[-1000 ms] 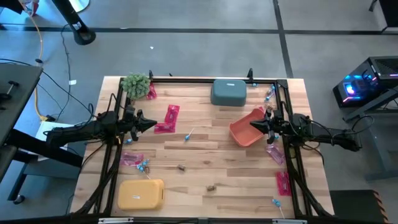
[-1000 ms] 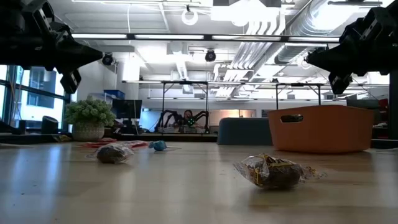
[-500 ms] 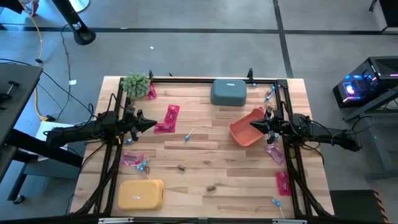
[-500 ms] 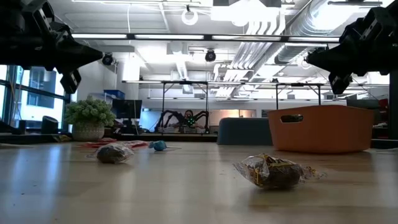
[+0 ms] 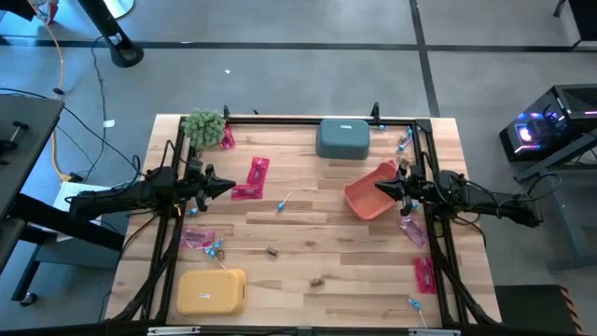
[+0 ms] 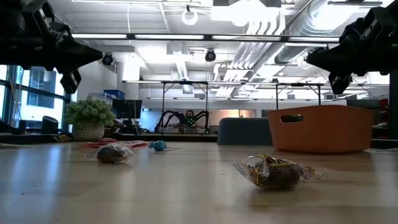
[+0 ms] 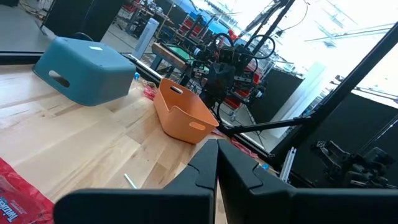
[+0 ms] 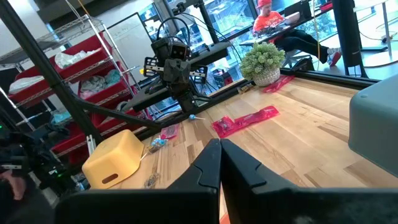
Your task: Sort candy
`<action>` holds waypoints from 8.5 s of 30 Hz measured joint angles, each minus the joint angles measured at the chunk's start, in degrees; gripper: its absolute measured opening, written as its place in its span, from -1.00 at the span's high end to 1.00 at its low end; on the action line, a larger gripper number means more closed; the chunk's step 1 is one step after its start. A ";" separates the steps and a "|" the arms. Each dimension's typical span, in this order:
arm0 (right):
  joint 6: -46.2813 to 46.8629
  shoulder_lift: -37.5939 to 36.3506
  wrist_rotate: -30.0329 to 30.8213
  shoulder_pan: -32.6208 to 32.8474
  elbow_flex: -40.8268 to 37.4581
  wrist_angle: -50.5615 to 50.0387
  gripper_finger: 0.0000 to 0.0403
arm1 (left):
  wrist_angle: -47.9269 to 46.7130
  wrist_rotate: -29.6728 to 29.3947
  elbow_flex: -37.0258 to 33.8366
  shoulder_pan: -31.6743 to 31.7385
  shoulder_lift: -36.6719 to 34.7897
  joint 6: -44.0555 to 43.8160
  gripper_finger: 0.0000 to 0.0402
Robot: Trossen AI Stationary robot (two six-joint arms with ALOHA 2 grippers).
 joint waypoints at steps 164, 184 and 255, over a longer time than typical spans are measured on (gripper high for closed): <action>-1.99 103.58 -15.04 0.14 60.50 -13.31 1.00 | -29.82 1.42 33.74 -21.53 78.93 -38.32 1.00; -1.43 97.08 -21.09 0.06 64.44 -14.05 1.00 | -27.45 -11.74 34.81 -13.56 81.90 -26.41 1.00; 2.55 99.23 -16.58 -6.83 66.50 -17.85 1.00 | 1.09 -8.21 45.41 -12.00 101.98 -6.77 1.00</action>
